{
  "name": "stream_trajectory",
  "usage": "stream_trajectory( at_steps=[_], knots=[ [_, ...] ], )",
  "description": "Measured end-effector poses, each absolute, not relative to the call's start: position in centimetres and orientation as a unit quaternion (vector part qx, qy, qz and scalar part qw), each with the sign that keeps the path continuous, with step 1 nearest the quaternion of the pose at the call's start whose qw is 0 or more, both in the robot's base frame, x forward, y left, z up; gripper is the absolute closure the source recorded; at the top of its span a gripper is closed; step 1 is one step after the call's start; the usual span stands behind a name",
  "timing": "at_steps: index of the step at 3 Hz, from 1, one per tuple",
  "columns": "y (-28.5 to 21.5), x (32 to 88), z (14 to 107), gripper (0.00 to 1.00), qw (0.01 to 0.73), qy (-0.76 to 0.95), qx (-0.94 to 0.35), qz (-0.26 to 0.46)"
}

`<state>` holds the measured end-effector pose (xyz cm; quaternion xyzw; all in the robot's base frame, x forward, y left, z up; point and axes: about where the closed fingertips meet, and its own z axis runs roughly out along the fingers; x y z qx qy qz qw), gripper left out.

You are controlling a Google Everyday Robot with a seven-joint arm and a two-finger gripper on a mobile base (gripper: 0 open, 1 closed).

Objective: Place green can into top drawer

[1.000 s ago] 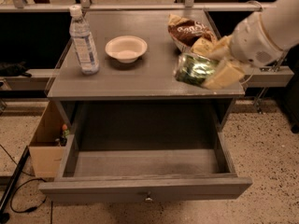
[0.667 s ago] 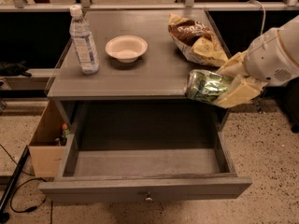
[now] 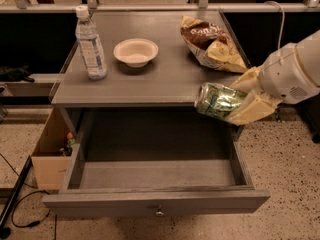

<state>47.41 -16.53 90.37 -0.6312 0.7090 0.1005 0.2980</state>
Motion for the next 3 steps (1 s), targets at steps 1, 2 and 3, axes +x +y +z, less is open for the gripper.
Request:
stream_trajectory(
  at_steps=[1,2,3],
  knots=[
    [-15.0,45.2,86.7,1.0,0.303,0.724,-0.604,0.138],
    [-14.0,43.6,82.7,1.0,0.304,0.737,-0.581,0.164],
    [-14.0,43.6,82.7,1.0,0.304,0.737,-0.581,0.164]
  ],
)
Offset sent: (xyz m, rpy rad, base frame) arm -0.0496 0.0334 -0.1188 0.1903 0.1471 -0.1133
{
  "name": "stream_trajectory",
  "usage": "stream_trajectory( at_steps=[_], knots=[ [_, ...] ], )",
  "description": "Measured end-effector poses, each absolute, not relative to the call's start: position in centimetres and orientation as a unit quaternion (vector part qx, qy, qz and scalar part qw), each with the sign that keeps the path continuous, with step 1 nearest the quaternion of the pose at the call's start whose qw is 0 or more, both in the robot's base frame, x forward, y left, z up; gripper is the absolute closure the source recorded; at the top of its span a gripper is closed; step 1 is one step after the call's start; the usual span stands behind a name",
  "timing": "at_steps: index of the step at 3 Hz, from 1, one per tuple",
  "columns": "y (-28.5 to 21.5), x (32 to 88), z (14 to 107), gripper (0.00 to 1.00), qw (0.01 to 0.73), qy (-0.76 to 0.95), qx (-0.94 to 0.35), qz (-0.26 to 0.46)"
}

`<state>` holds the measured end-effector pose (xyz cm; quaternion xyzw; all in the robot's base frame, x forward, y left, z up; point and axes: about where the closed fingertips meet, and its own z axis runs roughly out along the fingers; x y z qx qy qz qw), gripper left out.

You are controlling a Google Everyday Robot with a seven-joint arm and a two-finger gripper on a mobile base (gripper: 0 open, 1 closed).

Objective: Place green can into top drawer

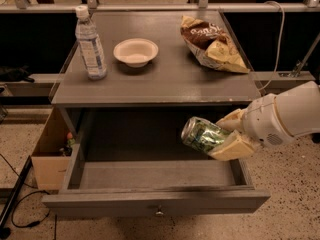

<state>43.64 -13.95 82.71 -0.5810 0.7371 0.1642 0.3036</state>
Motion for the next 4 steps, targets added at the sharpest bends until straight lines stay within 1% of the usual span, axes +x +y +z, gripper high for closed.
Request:
stream_trajectory(
  at_steps=[1,2,3,4],
  knots=[
    [-13.5,44.5,81.4,1.0,0.304,0.742,-0.573,0.166],
    [-12.6,47.1,78.5,1.0,0.303,0.753,-0.558,0.169],
    [-11.5,50.9,75.3,1.0,0.317,0.762,-0.539,0.167],
    [-11.5,52.6,73.3,1.0,0.325,0.77,-0.523,0.166]
  ],
)
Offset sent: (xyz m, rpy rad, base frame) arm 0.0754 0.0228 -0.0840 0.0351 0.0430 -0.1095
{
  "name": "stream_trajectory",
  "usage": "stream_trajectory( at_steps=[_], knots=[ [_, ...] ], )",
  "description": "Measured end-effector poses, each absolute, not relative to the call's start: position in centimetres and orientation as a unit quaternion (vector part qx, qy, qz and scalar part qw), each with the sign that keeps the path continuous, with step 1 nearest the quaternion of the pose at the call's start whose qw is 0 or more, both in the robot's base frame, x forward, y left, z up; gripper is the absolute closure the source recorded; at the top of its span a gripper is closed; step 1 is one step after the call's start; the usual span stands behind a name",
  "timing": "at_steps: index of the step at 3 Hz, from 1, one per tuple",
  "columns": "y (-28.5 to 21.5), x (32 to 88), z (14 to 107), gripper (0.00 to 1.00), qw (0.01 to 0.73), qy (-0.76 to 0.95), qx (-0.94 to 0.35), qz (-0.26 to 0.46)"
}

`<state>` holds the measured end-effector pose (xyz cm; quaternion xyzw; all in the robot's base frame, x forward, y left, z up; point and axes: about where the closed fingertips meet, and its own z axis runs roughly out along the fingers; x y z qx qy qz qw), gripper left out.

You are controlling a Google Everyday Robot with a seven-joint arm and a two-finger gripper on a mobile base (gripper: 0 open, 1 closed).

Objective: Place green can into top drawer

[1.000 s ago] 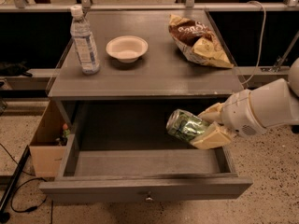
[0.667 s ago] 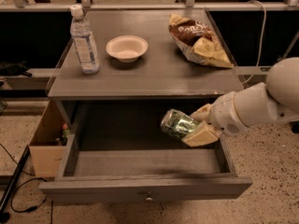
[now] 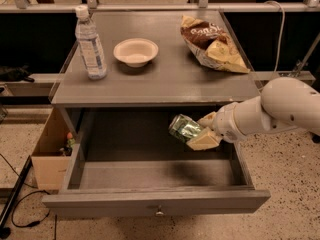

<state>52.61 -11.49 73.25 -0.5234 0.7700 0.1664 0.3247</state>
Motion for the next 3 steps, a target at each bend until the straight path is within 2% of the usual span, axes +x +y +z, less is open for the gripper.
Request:
stream_trajectory(
  at_steps=[3],
  knots=[
    [-9.6,52.2,68.3,1.0,0.28,0.777,-0.54,0.159]
  ],
)
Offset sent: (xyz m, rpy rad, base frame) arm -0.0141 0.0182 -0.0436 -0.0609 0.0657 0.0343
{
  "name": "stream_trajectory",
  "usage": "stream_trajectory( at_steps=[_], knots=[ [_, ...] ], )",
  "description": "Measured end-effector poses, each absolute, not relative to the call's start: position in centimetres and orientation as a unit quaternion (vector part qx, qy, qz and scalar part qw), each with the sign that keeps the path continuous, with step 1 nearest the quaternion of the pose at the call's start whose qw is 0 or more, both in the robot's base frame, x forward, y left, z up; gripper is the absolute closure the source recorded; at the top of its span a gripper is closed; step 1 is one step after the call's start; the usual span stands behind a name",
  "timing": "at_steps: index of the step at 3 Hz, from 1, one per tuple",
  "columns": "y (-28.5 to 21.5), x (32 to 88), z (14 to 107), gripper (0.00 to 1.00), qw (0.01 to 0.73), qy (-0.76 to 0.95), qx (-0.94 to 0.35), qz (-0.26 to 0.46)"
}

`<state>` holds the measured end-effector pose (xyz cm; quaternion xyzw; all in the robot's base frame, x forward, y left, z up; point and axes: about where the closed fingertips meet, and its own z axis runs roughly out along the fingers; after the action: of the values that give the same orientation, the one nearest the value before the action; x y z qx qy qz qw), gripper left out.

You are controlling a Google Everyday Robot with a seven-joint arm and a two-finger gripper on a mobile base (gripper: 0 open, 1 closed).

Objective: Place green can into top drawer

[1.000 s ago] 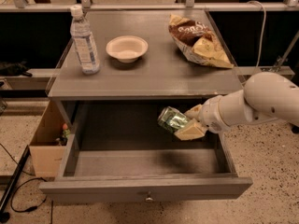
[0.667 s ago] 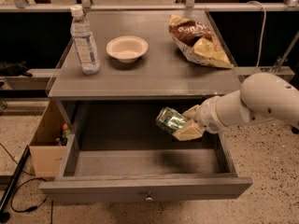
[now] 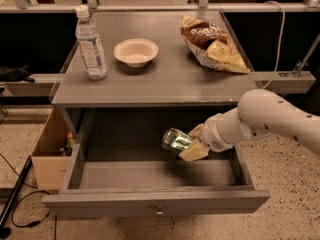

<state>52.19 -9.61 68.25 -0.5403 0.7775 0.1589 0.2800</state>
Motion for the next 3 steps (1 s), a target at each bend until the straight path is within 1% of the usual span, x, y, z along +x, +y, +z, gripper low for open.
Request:
stream_trajectory(
  at_steps=[3],
  knots=[
    [-9.6,52.4,63.6,1.0,0.25,0.789,-0.54,0.151]
  ],
)
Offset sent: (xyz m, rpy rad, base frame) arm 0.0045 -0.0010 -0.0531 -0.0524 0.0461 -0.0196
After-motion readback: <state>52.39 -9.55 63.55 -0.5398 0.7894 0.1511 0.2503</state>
